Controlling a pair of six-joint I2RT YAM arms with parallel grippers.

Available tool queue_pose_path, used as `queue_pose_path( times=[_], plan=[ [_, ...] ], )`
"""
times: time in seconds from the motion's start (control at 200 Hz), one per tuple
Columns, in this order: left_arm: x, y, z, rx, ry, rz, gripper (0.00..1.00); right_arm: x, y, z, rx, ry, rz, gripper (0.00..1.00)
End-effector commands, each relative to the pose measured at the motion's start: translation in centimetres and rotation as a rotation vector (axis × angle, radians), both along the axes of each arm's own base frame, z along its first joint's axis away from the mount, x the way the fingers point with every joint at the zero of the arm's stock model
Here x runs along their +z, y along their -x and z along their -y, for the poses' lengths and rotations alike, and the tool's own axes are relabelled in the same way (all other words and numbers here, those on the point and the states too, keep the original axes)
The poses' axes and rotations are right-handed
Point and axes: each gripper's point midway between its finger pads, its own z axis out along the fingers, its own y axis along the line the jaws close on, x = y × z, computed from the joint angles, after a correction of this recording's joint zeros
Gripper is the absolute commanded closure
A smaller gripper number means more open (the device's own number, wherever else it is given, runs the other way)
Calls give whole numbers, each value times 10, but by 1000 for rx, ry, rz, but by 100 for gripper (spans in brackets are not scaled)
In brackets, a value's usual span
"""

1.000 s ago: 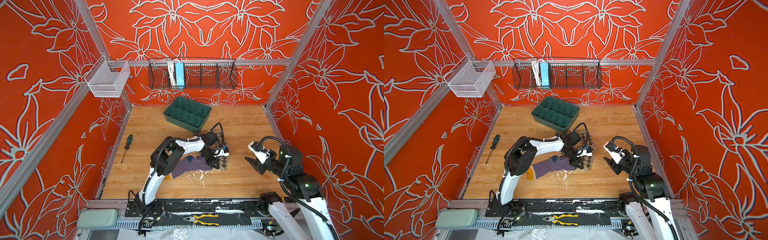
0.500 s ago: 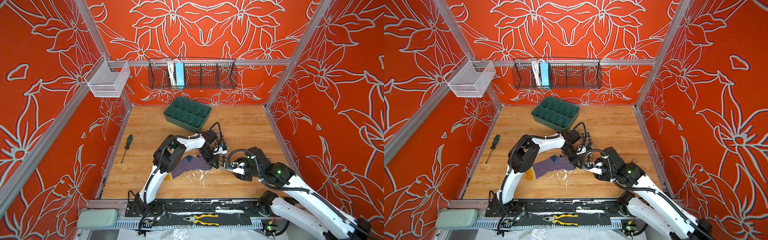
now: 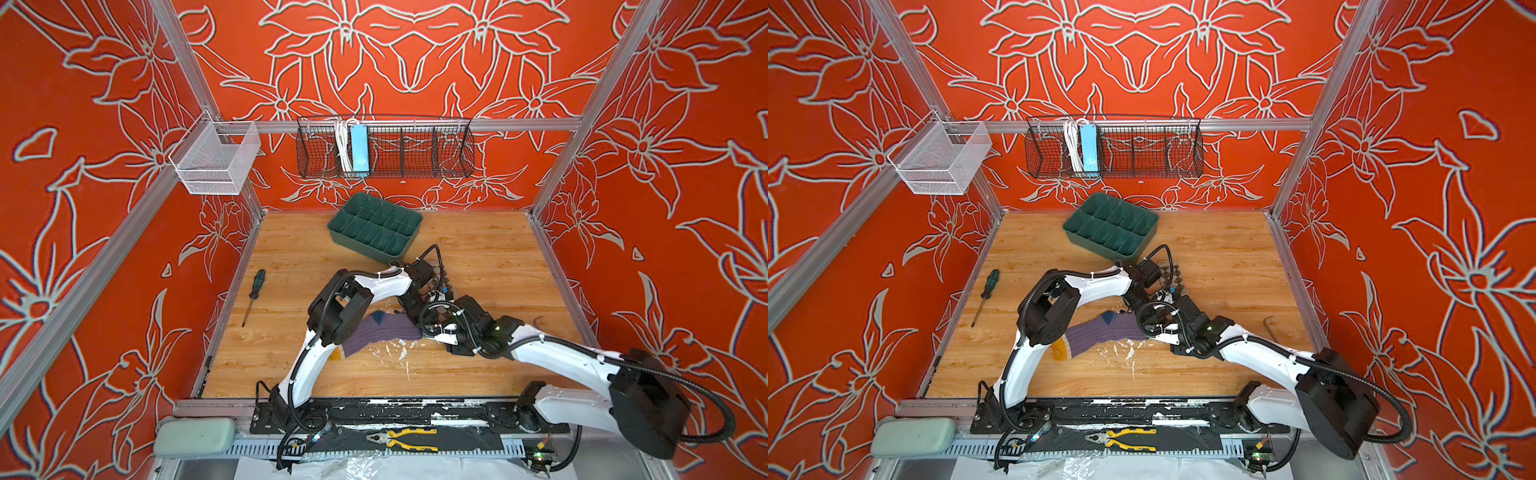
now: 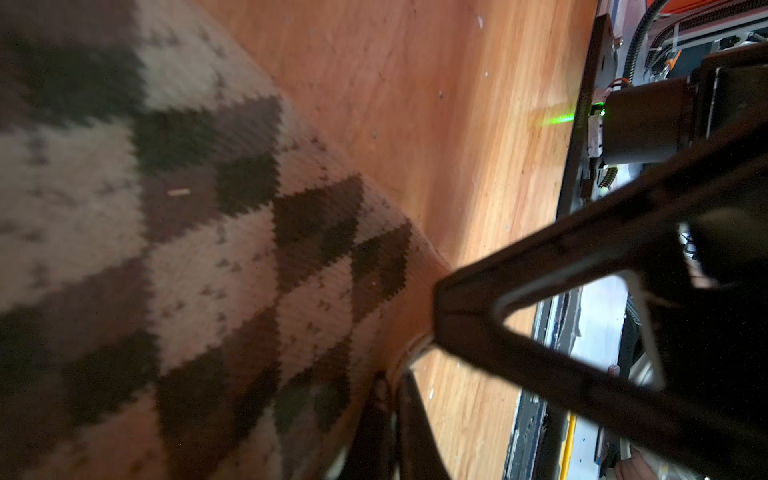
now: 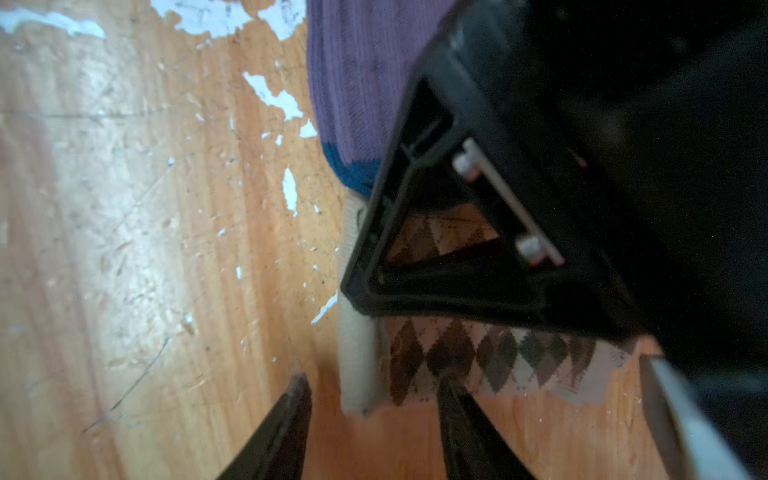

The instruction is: Roll the socks

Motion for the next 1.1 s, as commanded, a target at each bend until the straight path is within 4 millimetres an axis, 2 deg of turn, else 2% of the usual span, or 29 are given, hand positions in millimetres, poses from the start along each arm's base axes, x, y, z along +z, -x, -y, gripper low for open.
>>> queue_pose_path(
  times=[0.0,0.065,0.17,0.265,0.43,0.56,0.666,0.776,0.846,0.926,1.011,1.096],
  plan=[
    [-2,3,-1,-1,-1,-45,92,-6,-7,-7,-2,-11,17,53],
    [1,3,0,-3,7,-44,91,-10,-6,-7,-4,-2,0,63],
    [5,2,0,-1,11,-32,89,-16,-2,-4,-7,24,-36,85],
    [11,0,-1,6,17,2,82,-18,6,-1,-2,43,-81,100],
    [36,-17,-7,77,49,145,59,-21,20,6,3,63,-152,100],
    [71,-46,-24,197,77,371,52,-17,34,2,11,31,-251,100],
    [106,-76,-54,344,58,639,48,-14,43,-2,-4,10,-353,100],
    [157,-97,-100,516,27,965,43,-17,48,-1,-41,23,-443,100],
    [185,-91,-123,543,31,1119,42,-21,49,-1,-56,37,-480,100],
    [206,-72,-140,495,56,1220,42,-20,45,-5,-96,12,-503,100],
    [216,-43,-146,398,108,1266,42,-23,33,-10,-146,-15,-475,100],
    [214,-12,-141,281,166,1300,42,-31,42,-3,-105,28,-514,100]
  ],
)
